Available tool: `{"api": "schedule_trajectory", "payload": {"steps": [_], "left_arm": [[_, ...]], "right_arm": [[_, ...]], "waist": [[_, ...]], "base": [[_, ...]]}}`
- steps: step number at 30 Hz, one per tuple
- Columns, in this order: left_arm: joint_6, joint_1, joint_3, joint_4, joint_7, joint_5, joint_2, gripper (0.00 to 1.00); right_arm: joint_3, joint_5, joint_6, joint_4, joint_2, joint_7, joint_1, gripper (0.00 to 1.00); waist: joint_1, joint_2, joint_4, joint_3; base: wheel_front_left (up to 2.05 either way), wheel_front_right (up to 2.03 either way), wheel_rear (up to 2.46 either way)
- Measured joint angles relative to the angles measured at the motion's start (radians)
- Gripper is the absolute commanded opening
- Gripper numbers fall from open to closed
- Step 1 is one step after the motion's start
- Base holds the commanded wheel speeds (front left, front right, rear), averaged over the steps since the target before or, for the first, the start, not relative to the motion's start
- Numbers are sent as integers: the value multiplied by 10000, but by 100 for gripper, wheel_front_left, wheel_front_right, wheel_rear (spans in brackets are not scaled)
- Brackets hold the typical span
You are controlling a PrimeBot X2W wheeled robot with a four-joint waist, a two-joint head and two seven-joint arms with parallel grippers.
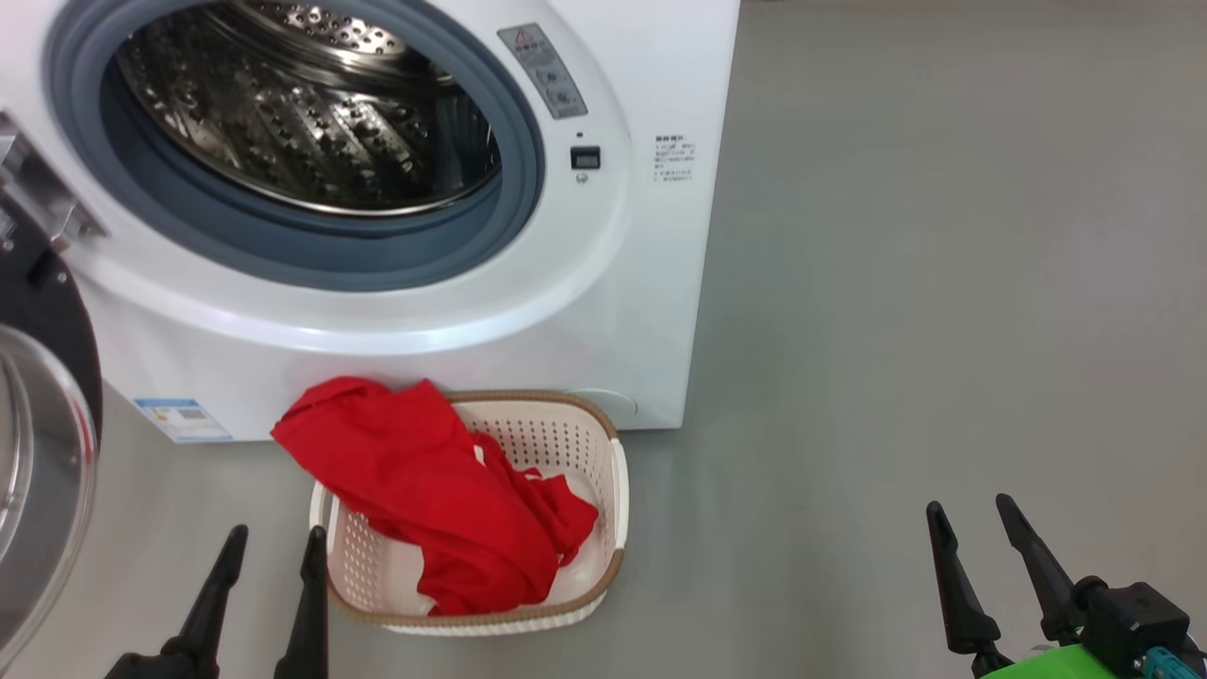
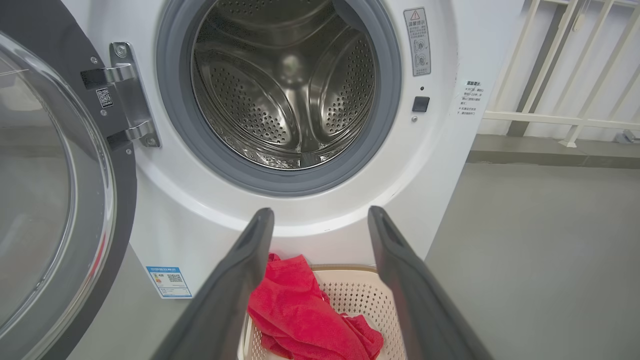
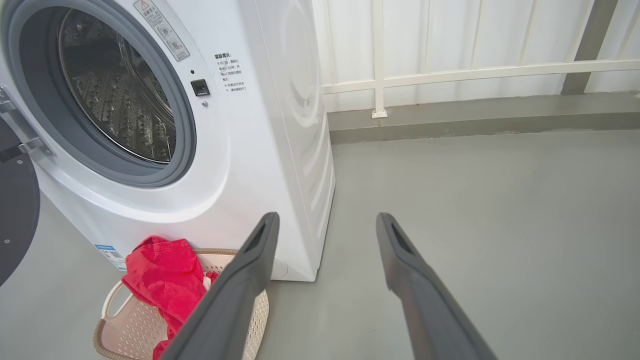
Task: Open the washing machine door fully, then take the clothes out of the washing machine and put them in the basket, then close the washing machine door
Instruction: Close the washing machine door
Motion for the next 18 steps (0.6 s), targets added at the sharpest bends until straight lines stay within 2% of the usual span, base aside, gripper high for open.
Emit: {"api": "schedule_trajectory", "payload": {"steps": [6, 18], "left_arm": [[0, 0, 2, -33, 2, 2, -2, 100], [0, -12, 56, 6, 2, 29, -67, 100]], "right_arm": [[10, 0, 0, 6, 0, 0, 0, 100], [59, 0, 0, 31, 0, 0, -7, 100]], "waist": [[0, 0, 24, -1], [0, 0, 98, -38]], "base": [[-69, 69, 0], [-2, 2, 0]]}}
